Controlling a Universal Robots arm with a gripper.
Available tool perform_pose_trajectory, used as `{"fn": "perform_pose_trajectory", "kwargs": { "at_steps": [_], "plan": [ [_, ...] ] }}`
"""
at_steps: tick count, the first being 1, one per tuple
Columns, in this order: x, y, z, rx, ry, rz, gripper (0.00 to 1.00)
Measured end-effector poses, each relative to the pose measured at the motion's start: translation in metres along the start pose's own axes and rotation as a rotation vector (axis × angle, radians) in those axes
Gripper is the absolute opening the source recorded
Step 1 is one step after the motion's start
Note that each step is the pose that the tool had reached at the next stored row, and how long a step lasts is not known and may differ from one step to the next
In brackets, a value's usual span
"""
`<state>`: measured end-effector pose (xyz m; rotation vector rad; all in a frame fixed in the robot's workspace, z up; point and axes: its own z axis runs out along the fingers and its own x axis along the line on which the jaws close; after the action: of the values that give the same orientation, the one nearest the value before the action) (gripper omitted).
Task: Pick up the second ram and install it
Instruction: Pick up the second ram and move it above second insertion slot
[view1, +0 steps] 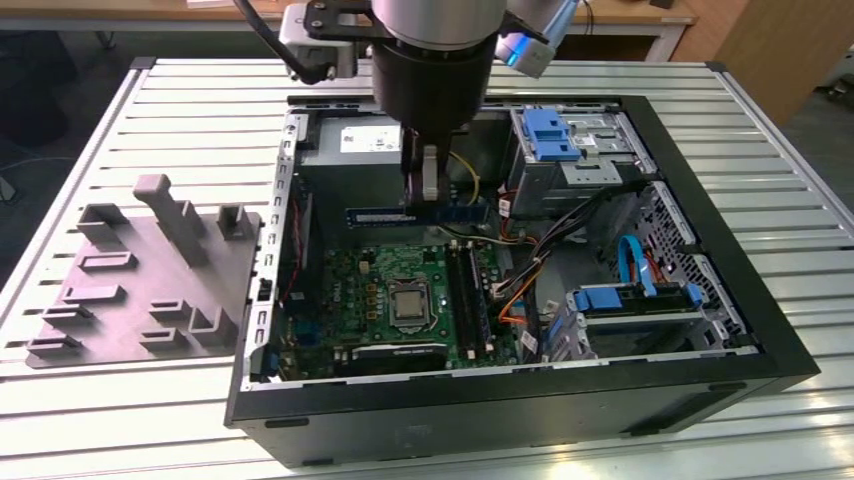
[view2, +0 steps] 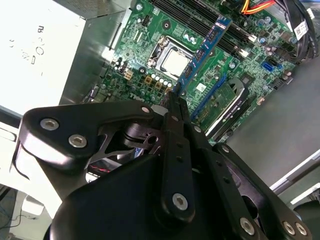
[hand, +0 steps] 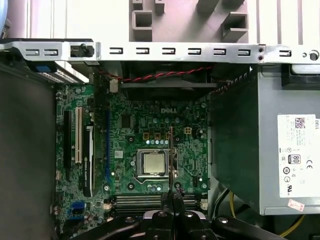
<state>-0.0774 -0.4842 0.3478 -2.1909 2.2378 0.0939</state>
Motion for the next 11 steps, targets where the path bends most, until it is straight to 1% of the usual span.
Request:
{"fn": "perform_pose_trajectory", "kwargs": {
  "at_steps": [11],
  "plan": [
    [0.0007,-0.0008,0.0135,0.0000,0.0001,0.000,0.11]
  ]
}}
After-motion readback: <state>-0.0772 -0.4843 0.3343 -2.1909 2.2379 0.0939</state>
